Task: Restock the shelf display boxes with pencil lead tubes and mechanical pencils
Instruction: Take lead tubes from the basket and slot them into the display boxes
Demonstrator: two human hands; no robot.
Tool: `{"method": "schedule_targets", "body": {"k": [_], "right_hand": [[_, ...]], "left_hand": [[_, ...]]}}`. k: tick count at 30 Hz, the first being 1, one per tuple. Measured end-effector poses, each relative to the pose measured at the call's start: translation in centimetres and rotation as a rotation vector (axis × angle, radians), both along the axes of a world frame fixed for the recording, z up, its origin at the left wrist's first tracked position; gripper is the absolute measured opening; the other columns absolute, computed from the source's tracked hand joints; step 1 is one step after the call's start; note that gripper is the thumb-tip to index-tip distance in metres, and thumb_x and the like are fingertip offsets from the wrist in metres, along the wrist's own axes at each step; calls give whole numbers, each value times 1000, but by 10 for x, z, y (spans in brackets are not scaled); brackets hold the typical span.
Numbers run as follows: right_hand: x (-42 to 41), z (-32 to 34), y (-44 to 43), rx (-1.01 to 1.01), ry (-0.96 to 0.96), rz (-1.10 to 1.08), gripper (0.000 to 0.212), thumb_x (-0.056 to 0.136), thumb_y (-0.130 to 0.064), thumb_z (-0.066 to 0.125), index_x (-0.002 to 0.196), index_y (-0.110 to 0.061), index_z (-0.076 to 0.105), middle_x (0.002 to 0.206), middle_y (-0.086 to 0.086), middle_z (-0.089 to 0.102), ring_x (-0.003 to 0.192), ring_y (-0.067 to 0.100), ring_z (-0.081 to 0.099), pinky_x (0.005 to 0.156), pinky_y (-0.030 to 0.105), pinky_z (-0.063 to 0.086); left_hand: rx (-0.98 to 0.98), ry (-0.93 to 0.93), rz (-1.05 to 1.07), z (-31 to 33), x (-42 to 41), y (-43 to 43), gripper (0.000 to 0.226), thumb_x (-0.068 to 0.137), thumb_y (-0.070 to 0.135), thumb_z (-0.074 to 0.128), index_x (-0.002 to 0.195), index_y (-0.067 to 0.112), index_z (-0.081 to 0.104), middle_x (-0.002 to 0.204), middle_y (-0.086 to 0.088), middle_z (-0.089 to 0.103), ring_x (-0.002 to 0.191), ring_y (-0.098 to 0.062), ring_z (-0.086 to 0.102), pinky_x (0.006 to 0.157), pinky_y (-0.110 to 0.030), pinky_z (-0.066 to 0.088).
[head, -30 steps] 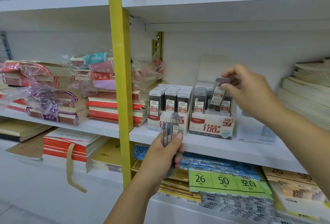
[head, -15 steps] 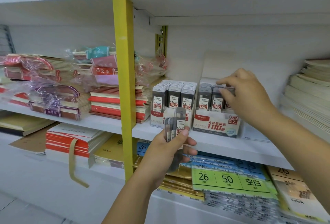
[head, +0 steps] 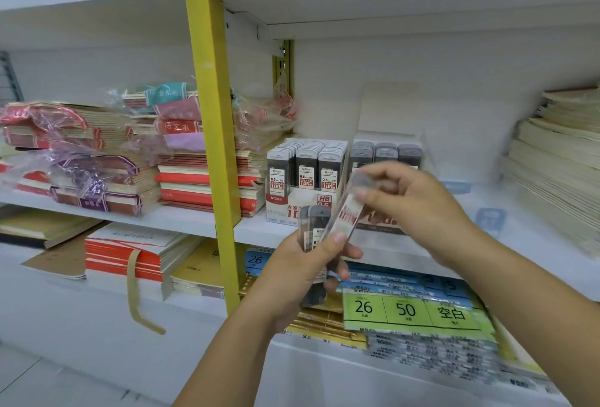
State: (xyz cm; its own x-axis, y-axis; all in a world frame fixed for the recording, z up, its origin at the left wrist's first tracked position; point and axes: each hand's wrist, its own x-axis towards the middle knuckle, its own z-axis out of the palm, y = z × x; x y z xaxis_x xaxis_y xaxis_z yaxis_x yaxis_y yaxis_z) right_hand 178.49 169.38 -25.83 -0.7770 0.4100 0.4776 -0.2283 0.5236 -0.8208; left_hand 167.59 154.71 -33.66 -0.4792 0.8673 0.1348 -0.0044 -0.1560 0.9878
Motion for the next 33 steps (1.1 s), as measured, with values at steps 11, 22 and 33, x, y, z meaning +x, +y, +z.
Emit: {"method": "schedule_targets", "body": {"k": [11, 22, 33], "right_hand": [[9, 25, 56, 453, 239, -427, 29, 93, -16, 61, 98, -44, 56, 89, -22, 62, 82, -8, 59, 75, 6, 45], [-13, 19, 65, 610, 19, -509, 19, 90, -26, 64, 101, -38, 54, 90, -11, 63, 81, 6, 54, 63, 23, 38], [-15, 18, 63, 982, -168, -687, 35, 97, -31, 52, 130, -25, 59, 118, -2, 58, 111, 18, 33, 87, 29, 21]], "left_hand": [[10, -33, 147, -2, -10, 0, 22, 100, 31, 54, 111, 17, 66, 78, 1, 71, 67, -15, 64, 58, -24, 49], [111, -107, 102, -2, -5, 3, 24, 102, 28, 54, 124, 22, 61, 114, 1, 76, 106, -18, 73, 80, -36, 63], [148, -81, 87, -4, -7, 3, 26, 101, 27, 55, 127, 26, 57, 113, 0, 77, 104, -19, 74, 76, -34, 62]]}}
